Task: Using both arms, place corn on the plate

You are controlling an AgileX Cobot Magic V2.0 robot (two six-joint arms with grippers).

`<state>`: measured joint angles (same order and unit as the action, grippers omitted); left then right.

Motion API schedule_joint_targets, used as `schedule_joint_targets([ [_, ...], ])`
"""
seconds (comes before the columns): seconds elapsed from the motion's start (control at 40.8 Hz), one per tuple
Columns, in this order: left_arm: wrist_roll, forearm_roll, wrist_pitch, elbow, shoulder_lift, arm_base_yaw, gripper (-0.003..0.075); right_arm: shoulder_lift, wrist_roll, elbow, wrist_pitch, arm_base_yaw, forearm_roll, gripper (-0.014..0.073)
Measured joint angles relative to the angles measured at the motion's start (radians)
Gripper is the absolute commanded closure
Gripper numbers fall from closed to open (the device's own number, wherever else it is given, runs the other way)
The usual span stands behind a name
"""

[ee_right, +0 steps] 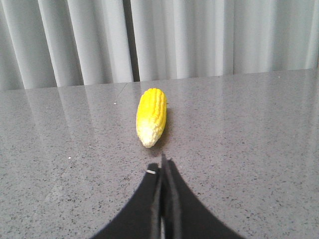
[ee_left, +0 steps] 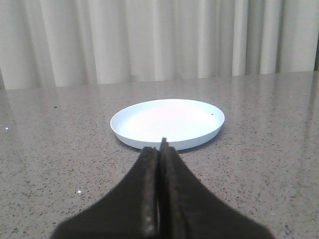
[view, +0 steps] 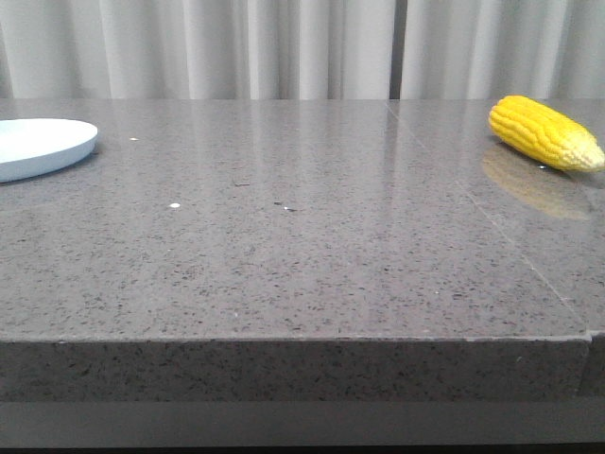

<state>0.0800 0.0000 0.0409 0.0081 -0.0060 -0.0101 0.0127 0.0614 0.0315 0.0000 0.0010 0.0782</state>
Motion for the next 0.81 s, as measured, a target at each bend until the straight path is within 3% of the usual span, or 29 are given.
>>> schedule_joint_targets([
  [0.441,0.000,0.000,-0.041,0.000,0.000,0.000,0.0741,0.000,0.000,0.000,-0.012,0.000,0.000,0.0680],
  [0.564,0.000,0.000,-0.125,0.000,0.000,0.000,0.0741,0.000,0.000,-0.005,-0.019,0.000,0.000,0.0680],
  [0.662,0.000,0.000,-0.165,-0.008,0.000,0.000,0.0741,0.000,0.000,-0.049,0.000,0.000,0.000,0.0680],
  [0.809,0.000,0.000,-0.083,-0.132,0.000,0.000,0.0741,0.000,0.000,-0.198,0.105,0.000,0.000,0.0680],
])
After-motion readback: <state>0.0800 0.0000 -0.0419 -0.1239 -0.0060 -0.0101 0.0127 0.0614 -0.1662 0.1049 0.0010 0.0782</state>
